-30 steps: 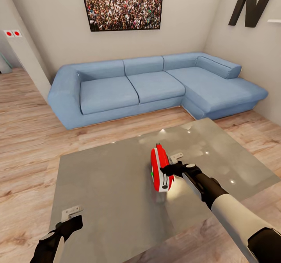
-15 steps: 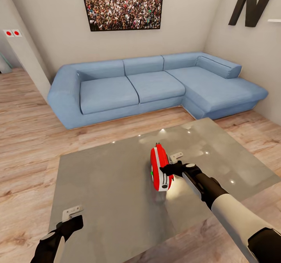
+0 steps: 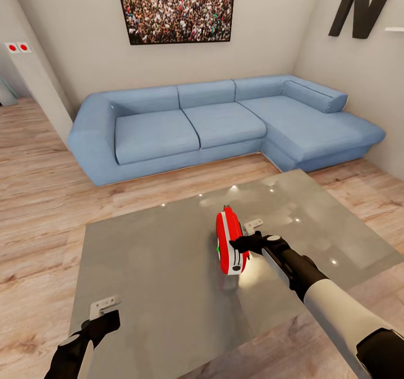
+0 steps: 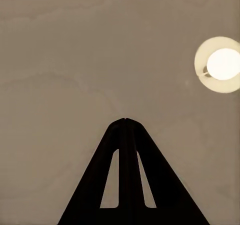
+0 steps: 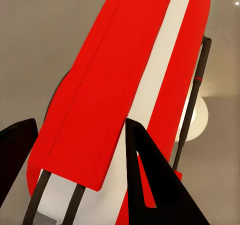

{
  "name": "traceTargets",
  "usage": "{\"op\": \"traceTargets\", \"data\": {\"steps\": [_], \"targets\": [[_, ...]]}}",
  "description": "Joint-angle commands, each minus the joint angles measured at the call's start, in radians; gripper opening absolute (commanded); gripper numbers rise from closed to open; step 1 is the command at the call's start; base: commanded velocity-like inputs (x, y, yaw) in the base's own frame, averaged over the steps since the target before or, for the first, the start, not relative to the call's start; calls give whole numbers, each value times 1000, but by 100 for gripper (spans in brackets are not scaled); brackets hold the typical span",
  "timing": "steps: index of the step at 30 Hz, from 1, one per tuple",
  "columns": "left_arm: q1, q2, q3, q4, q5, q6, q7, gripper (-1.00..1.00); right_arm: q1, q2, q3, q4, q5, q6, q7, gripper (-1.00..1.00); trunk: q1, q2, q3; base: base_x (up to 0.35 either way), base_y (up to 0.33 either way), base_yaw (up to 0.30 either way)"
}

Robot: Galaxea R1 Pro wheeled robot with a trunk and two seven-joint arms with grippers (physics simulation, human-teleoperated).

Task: Turn on the radio receiver that's on the table in the living room.

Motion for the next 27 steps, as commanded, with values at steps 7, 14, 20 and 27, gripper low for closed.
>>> {"op": "traceTargets", "data": {"steps": [7, 14, 20, 27], "targets": [[0, -1, 0, 0, 0, 0, 0, -100, 1, 0, 2, 58, -12, 0, 3, 100, 0, 0, 0, 0, 0, 0], [0, -2, -1, 0, 0, -2, 0, -100, 1, 0, 2, 58, -13, -3, 3, 100, 0, 0, 0, 0, 0, 0], [0, 2, -2, 0, -1, -8, -1, -100, 1, 0, 3, 58, -12, -4, 3, 100, 0, 0, 0, 0, 0, 0], [0, 7, -3, 0, -3, -7, 0, -100, 1, 0, 3, 58, -13, -3, 3, 100, -23, 42, 19, 0, 0, 0]]}}
